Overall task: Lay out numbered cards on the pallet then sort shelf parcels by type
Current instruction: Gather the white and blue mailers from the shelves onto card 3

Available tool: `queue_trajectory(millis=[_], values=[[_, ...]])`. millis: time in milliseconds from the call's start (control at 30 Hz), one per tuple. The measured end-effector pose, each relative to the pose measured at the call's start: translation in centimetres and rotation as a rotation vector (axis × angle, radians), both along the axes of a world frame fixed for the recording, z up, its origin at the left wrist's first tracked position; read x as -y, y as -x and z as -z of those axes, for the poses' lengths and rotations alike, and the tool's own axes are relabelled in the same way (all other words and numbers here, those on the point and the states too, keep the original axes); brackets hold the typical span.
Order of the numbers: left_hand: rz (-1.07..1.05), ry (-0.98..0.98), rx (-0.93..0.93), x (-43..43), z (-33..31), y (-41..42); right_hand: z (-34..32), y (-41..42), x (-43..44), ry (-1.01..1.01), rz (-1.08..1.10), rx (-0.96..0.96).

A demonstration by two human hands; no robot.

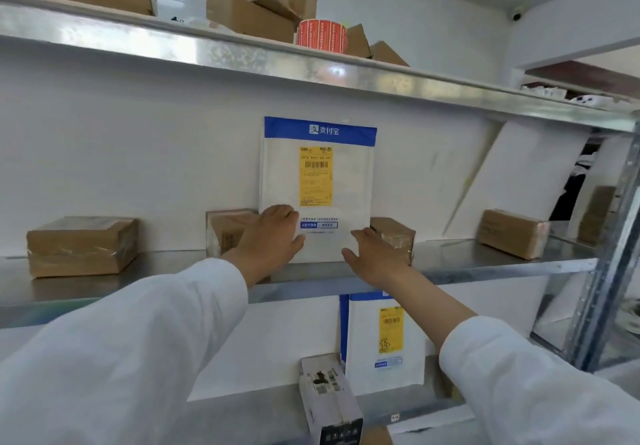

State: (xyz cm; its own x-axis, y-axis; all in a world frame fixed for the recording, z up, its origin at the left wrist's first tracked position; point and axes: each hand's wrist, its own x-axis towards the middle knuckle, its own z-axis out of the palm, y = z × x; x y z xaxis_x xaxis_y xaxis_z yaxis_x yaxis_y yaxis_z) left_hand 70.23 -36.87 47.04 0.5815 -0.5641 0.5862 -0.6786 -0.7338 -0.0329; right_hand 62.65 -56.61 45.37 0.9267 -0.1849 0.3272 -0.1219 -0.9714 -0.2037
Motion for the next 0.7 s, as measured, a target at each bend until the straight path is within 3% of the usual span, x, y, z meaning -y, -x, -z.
queue_trajectory(millis=[133, 267, 367, 533, 633, 700], values=[[-0.035, 0.023, -0.018, 1.1, -0.9, -2.7, -1.0, -2.7, 2.0, -0.044, -0.023, 0.037], [-0.096, 0.041, -0.048, 2.2, -2.1, -4.0, -1.5, -5.2, 3.7, 0.166, -0.015, 0.074], [-0.178, 0.075, -0.05, 2.8, -2.7, -5.0, -1.9, -7.2, 4.7, 0.191, -0.014, 0.146], [-0.325, 0.395, -0.109, 4.4, -3.7, -6.5, -2.6, -9.7, 6.2, -0.071, 0.007, 0.349], [-0.353, 0.47, -0.223, 4.9, -3.5, -8.0, -2.5, -10.8, 7.3, -0.202, -0.053, 0.304], [-0.352, 0.475, -0.339, 5.1, -3.0, -8.6, -2.5, -11.5, 7.8, -0.407, -0.145, 0.231]])
